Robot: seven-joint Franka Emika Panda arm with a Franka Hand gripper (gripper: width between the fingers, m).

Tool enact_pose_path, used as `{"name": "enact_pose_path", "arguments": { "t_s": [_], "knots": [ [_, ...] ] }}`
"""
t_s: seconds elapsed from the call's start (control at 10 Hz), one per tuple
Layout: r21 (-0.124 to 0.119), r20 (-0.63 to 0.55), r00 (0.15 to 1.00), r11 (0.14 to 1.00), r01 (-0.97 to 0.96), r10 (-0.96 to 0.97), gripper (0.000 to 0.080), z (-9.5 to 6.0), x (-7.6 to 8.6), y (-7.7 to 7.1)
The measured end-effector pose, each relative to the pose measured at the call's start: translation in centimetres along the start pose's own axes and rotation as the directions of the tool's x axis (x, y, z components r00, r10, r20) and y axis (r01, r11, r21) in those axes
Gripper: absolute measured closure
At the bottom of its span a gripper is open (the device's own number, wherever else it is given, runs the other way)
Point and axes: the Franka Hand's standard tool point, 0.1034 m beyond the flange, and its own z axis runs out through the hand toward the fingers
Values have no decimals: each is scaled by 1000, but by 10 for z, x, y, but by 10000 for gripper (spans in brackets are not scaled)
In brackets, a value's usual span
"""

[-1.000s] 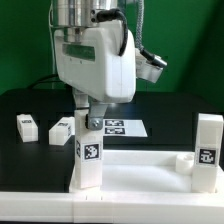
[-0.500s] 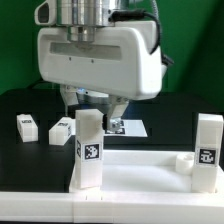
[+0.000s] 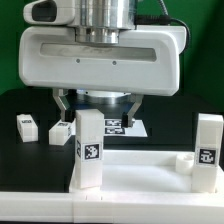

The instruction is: Assemble desk

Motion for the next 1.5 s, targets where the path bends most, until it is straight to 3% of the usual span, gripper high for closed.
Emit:
{"name": "enact_pose_path", "arguments": {
  "t_s": [0.3, 0.5, 0.6, 0.7, 0.8, 0.9, 1.0, 1.2, 1.5],
  "knots": [
    [-4, 0, 968, 968, 251, -251, 151, 0, 0, 3],
    [-4, 3, 952, 952, 307, -307, 151, 0, 0, 7],
    [-4, 3, 946, 946, 323, -323, 236, 0, 1, 8],
    [-4, 4, 947, 947, 322, -322, 236, 0, 1, 8],
    [-4, 4, 947, 947, 322, -322, 371, 1, 1, 8],
    [-4, 4, 947, 947, 322, -322, 371, 1, 1, 8],
    [-4, 3, 951, 951, 311, -311, 511, 1, 1, 8],
    [-4, 4, 956, 956, 293, -293, 511, 1, 1, 8],
    [0, 18, 996, 996, -88, 88, 511, 0, -1, 8]
  ]
}}
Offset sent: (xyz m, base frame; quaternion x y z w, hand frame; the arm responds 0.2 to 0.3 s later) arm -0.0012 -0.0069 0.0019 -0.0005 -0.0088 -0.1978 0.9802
